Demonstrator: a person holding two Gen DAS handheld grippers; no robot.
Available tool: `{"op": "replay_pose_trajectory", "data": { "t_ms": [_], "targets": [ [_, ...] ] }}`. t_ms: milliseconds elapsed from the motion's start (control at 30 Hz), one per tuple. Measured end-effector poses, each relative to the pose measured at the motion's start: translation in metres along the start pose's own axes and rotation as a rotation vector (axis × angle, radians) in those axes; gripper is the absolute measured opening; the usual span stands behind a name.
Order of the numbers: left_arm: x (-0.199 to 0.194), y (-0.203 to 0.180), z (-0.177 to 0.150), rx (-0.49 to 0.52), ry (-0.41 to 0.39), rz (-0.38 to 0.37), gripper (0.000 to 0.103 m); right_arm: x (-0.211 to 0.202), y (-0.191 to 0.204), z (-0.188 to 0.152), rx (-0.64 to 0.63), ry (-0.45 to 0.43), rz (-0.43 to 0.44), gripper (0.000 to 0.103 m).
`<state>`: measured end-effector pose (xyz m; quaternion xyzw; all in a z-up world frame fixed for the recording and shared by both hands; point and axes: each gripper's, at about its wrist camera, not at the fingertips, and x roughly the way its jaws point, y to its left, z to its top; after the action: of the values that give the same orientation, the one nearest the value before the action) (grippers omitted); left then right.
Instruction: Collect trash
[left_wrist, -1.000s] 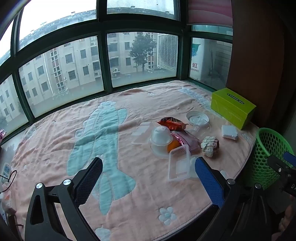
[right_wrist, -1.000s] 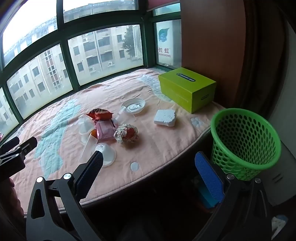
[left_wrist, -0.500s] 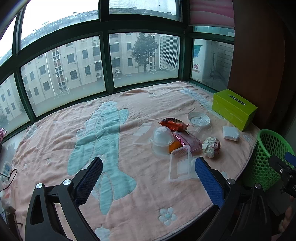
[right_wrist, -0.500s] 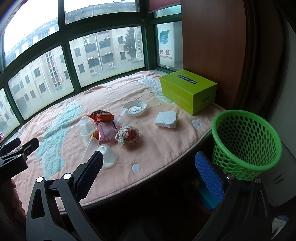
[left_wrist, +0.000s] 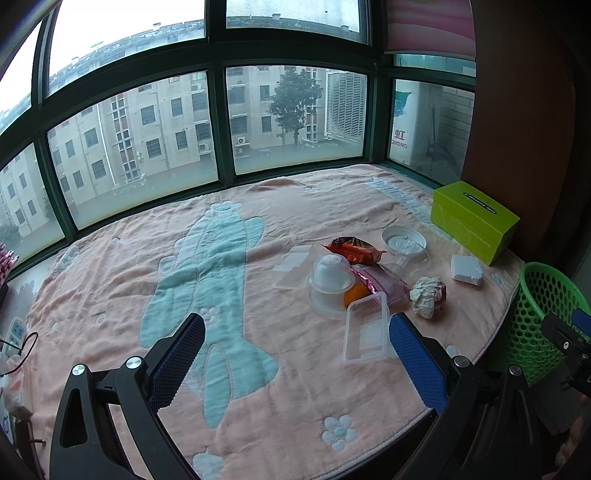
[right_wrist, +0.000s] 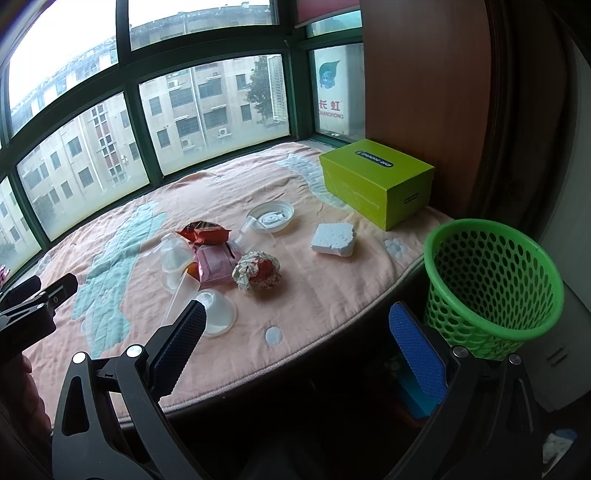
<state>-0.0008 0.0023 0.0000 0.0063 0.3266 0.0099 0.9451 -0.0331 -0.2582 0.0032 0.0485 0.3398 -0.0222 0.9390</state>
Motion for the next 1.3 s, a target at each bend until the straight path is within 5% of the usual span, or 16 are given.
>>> {"op": "replay_pose_trajectory", "data": {
  "t_ms": [1300],
  "targets": [
    [0.0063, 0.0067, -0.0021, -0.006, 0.013, 0.006, 0.097, 0.0059, 0.0011, -0.0009, 0.002, 0.005, 0.005, 0.098]
  ]
}}
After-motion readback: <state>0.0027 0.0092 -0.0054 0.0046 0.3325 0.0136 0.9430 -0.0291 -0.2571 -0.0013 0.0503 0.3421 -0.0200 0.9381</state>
